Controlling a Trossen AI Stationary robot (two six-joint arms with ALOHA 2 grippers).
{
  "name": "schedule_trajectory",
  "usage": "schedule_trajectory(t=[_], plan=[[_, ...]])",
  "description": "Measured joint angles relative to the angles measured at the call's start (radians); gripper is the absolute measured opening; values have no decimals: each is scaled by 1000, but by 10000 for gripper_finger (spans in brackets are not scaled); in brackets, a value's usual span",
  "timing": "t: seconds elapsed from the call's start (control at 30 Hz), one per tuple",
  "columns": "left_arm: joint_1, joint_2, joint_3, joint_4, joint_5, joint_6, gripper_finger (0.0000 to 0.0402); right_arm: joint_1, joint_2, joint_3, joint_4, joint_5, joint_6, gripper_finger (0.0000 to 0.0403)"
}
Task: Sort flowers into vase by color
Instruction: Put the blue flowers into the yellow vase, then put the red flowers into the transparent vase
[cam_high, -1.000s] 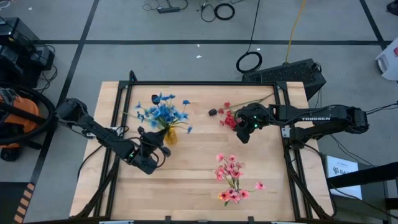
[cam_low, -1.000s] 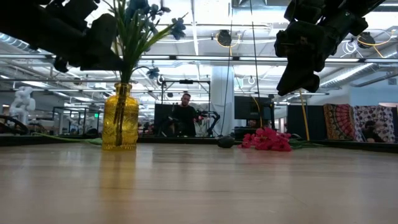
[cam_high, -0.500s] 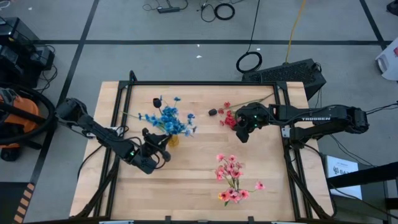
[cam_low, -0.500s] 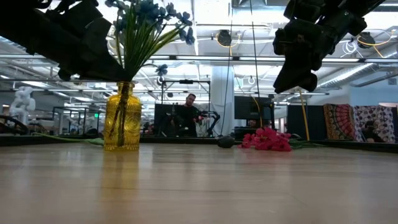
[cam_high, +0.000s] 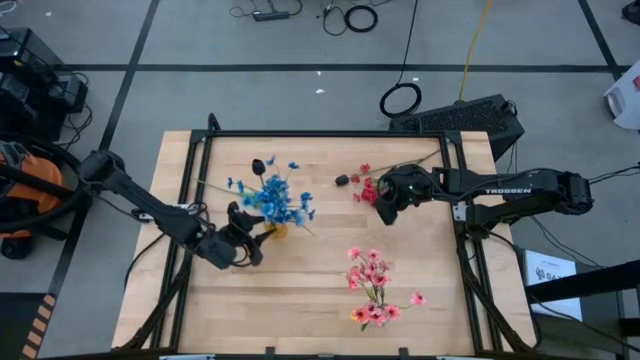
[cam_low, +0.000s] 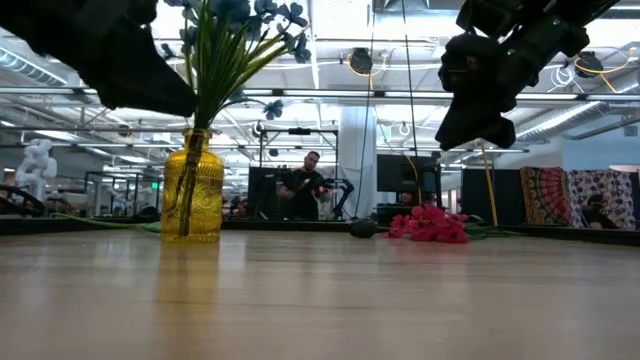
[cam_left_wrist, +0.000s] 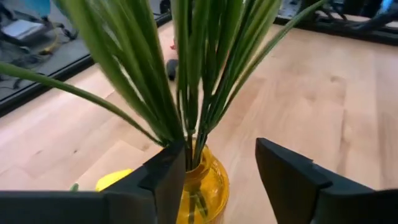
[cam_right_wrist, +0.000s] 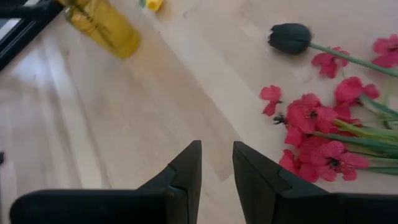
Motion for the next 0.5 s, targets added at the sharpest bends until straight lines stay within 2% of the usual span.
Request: schedule_trajectory(t=[0.1, 0.27, 0.5], plan=[[0, -71, 0, -37, 24, 21, 212, 0, 0, 0, 11, 35, 23, 83], [0, -180, 1, -152, 130, 98, 214, -1, 0, 0, 39, 59, 52, 83], [45, -340, 1, -498, 275, -57, 214, -1, 0, 0, 54, 103, 75, 83]])
